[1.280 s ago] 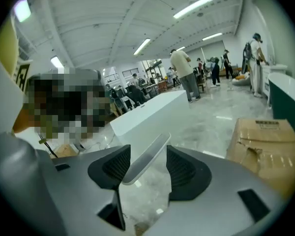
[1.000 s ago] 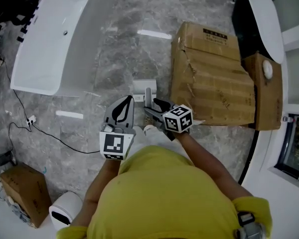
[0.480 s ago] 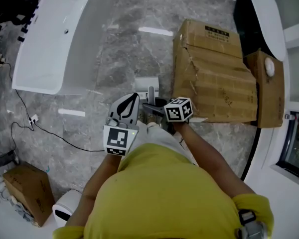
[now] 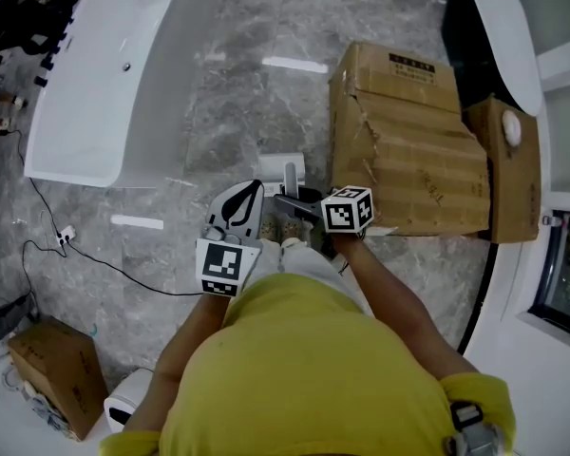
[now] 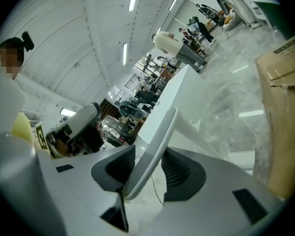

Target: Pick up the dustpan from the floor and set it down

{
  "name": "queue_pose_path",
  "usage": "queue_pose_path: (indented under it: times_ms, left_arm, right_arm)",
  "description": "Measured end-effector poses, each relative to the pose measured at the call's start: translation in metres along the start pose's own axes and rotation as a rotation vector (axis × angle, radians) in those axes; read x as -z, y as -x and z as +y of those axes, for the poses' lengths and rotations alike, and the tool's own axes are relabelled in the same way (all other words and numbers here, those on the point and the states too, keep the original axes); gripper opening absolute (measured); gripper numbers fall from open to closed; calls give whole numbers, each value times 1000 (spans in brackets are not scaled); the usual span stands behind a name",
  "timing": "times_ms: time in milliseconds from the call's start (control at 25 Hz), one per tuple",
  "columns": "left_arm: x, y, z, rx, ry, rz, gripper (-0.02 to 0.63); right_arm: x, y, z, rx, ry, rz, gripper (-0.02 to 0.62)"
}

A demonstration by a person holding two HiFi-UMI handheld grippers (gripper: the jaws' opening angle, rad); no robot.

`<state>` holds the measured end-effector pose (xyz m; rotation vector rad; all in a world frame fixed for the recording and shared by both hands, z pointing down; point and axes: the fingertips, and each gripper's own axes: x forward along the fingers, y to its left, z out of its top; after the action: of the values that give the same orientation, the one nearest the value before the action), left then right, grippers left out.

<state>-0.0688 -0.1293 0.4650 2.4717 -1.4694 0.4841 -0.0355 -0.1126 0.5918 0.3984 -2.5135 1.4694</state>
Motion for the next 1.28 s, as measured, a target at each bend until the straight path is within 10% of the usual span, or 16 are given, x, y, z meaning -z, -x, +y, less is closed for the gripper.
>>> queue_pose_path:
  times_ms: [1280]
  left_arm:
    - [-31, -13, 19, 4, 16, -72, 0]
  right_arm:
    - [-88, 48, 116, -73, 166, -148, 206]
